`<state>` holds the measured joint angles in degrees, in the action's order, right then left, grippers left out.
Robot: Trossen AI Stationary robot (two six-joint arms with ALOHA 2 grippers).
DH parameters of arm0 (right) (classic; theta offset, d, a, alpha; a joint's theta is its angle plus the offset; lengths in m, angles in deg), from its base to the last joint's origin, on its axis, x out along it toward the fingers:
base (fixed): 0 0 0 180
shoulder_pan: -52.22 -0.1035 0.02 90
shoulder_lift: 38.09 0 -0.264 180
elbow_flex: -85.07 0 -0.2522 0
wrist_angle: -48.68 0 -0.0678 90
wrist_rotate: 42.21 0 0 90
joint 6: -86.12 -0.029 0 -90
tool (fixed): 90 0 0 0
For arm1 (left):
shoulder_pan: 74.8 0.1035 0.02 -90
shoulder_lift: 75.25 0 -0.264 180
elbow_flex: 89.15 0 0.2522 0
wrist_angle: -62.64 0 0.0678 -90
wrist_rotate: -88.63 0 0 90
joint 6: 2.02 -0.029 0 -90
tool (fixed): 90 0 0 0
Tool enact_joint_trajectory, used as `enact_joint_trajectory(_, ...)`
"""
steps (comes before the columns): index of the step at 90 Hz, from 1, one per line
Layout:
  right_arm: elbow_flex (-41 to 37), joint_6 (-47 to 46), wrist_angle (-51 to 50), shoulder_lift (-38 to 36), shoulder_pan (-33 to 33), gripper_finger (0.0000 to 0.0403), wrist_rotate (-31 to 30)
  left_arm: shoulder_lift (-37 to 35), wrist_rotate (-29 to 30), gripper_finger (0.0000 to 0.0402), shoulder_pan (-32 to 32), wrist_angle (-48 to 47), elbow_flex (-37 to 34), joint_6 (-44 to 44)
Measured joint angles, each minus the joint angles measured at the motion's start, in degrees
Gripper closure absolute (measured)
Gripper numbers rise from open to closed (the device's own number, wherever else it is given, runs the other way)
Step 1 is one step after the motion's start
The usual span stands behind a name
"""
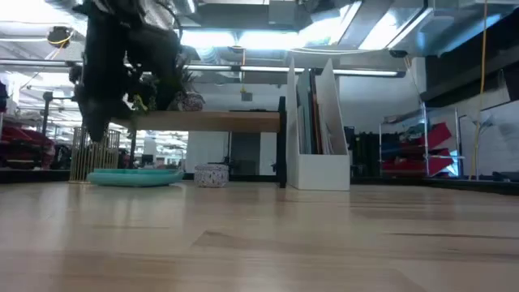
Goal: Stock shelves
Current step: Remove the gold pen organizer from under the shelf
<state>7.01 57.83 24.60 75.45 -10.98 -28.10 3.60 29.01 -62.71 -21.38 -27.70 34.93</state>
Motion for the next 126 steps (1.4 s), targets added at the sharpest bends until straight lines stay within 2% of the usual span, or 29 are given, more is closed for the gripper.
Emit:
enact_joint_trajectory(22, 0.0, 0.0, 0.1, 0.0, -0.1, 0.0196, 0.0, 0.0, -2.2, 0.0282, 1.4, 4.2, -3.6, -2.7)
enact_joint_trajectory(43, 0.0, 0.0, 0.2, 0.0, -0.1, 0.0196, -0.1, 0.0, -6.3, 0.0381, -2.4, 0.9, -3.4, -1.3)
enact_joint_trajectory(49, 0.0, 0.0, 0.1, 0.0, -0.1, 0.0196, -0.1, 0.0, -7.4, 0.0395, -3.9, -1.5, -2.6, 0.0)
enact_joint_trajectory(76, 0.0, 0.2, -0.2, 0.0, -0.1, 0.0196, -0.7, 0.0, -16.4, 0.0401, -12.3, -19.8, 9.8, 6.0)
enact_joint_trajectory(95, 0.0, 0.2, -0.2, 0.0, -0.2, 0.0196, -0.8, -0.2, -30.6, 0.0401, -17.0, -17.6, 19.3, 9.2)
enact_joint_trajectory(107, 0.0, 2.6, -0.6, 0.1, -2.6, 0.0196, 1.2, -0.2, -33.9, 0.0401, -21.7, -8.3, 23.8, 12.4)
enact_joint_trajectory(113, 0.0, 3.5, -0.5, 0.1, -5.1, 0.0196, -0.8, -0.2, -34.3, 0.0401, -24.3, 1.9, 24.6, 13.3)
enact_joint_trajectory(126, 0.0, 3.4, -0.1, 0.1, -10.1, 0.0196, -9.1, 2.9, -35.5, 0.0401, -28.0, 29.3, 24.9, 13.4)
